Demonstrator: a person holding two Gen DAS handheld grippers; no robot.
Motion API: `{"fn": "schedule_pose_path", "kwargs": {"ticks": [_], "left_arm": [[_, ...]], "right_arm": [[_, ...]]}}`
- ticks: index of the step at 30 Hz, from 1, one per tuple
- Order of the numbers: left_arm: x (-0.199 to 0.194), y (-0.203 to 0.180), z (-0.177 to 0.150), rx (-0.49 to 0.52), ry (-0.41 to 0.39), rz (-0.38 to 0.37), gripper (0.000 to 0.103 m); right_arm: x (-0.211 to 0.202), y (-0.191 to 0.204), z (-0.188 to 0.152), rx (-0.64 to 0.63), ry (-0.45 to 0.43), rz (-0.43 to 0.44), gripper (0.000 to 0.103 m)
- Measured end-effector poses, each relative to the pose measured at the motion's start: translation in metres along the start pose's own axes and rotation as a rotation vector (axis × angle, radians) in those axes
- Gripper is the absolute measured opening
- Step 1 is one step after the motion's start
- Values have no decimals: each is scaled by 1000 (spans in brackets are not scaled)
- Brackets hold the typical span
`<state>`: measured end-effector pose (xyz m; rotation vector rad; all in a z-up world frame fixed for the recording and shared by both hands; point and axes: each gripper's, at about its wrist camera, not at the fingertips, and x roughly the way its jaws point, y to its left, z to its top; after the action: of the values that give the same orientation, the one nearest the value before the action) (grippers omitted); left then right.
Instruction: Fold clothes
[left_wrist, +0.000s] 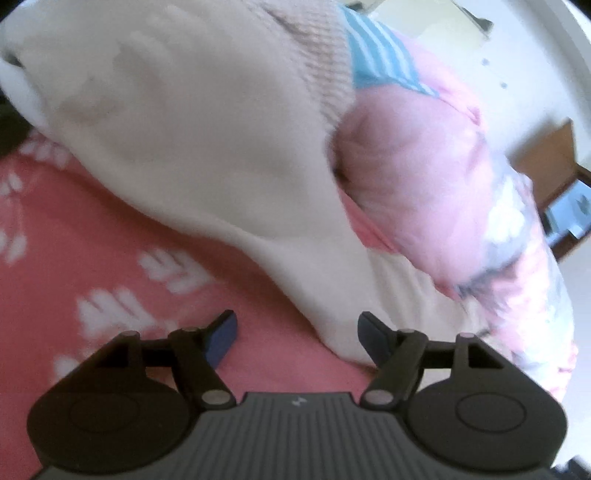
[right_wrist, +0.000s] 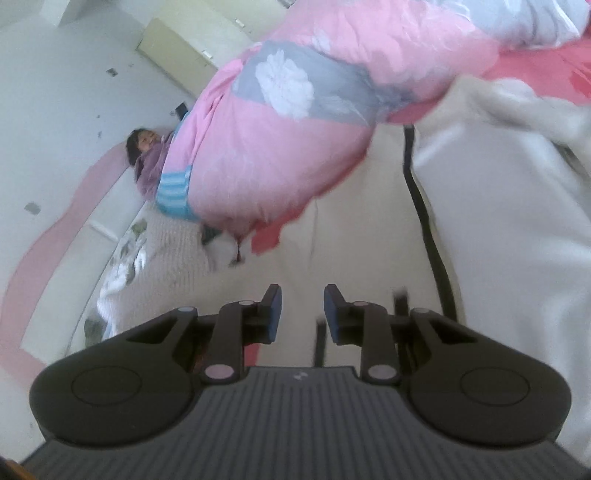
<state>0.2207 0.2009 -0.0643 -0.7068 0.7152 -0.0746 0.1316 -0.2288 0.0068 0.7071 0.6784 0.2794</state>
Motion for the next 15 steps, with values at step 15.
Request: {"fn": "schedule_pose_path", "kwargs": {"ticks": [15], "left_arm": [[6, -8, -16, -27, 131, -144, 68]], "right_arm": [[44, -34, -105, -380, 30, -164, 20]]}}
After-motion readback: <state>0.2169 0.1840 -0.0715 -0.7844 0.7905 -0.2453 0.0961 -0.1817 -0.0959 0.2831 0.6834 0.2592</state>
